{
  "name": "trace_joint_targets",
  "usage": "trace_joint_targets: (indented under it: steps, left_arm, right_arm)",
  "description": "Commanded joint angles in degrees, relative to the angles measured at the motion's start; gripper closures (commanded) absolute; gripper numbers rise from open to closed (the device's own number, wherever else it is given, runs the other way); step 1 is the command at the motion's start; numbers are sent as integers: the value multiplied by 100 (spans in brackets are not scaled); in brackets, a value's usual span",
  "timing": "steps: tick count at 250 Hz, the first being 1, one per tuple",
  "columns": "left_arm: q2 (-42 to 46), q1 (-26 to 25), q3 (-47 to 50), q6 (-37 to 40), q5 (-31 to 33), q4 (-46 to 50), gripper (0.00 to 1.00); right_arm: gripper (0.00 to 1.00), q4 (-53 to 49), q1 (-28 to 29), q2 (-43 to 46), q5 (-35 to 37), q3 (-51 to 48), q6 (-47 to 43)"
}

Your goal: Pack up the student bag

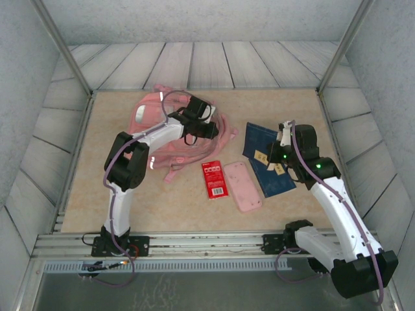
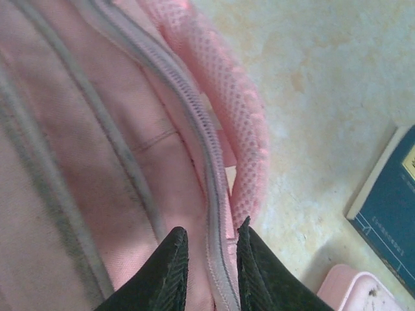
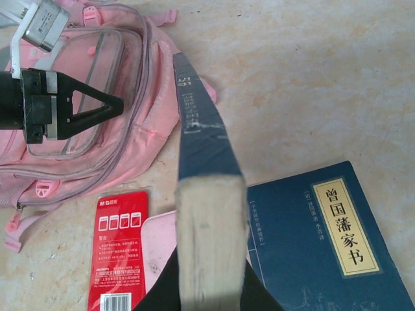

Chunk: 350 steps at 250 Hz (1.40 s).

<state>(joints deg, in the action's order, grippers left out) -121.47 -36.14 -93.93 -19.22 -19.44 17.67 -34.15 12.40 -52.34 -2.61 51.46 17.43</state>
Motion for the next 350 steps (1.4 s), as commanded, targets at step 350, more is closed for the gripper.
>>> trace_joint_targets:
  steps: [350]
  left_arm:
    - [-208,36,-564,146,-150,571,100]
  right_arm:
    - [100,353,-13,63,-104,-203,39]
